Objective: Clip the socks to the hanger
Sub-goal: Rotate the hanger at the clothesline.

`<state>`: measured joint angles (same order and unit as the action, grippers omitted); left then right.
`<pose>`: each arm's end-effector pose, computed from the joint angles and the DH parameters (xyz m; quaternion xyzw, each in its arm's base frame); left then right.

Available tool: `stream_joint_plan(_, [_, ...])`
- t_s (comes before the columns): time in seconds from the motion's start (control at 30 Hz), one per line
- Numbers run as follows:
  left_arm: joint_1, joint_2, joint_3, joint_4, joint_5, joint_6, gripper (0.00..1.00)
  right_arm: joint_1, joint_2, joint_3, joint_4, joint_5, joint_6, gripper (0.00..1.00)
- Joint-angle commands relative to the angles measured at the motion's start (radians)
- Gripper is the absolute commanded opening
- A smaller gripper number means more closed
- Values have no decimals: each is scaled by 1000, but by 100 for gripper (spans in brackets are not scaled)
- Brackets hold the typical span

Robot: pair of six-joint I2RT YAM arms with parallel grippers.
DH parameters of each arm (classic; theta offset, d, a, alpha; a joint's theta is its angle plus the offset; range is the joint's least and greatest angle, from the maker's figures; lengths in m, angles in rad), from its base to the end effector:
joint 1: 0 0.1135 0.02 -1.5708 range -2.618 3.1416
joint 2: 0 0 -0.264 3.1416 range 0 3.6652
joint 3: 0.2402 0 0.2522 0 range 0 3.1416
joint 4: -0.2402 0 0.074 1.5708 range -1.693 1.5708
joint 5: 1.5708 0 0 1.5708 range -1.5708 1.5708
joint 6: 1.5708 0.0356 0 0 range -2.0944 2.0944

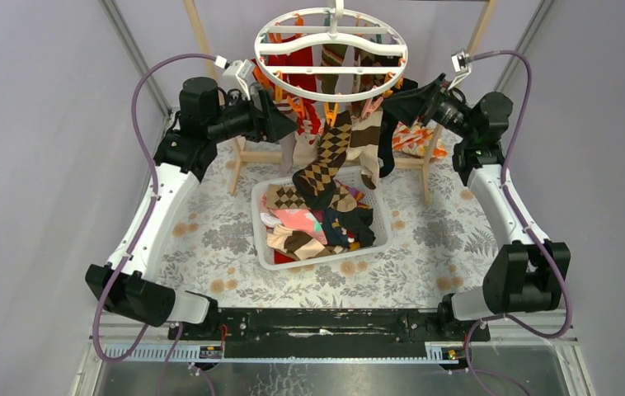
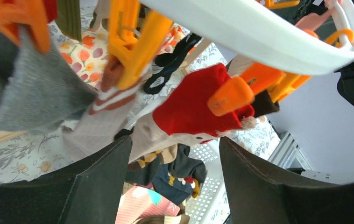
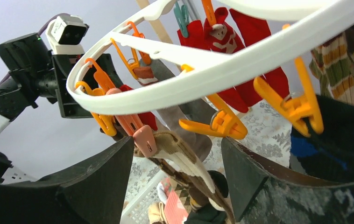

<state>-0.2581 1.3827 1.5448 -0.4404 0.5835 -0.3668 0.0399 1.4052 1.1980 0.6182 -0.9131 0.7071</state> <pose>0.2874 -0.0962 0.4431 0.1314 0.7729 -0.3958 0.4782 0.3150 0.0408 0.4205 -0.1874 0.5855 0.4989 0.6109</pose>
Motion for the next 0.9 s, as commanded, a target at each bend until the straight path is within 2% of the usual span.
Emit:
stream_joint_plan(0.0, [36,30,43,83,-41,-28,75,-1,47,98,190,-90,77,76])
stream_joint_plan(0.2, [71,74,61,97,-48,-34,72,-3,72,116,149,-22,-18,74])
stream_joint_plan(0.37, [85,101,78,113,-54,-43,71,-8,24,86,78,40,-99,75])
stream_joint_plan(0.6, [103,150,110,123,-56,-51,70,-8,37,57,188,-18,-12,76])
stream_joint_plan(0.87, [135,159,117,122,-17,-64,66,-8,70,63,209,28,-18,68])
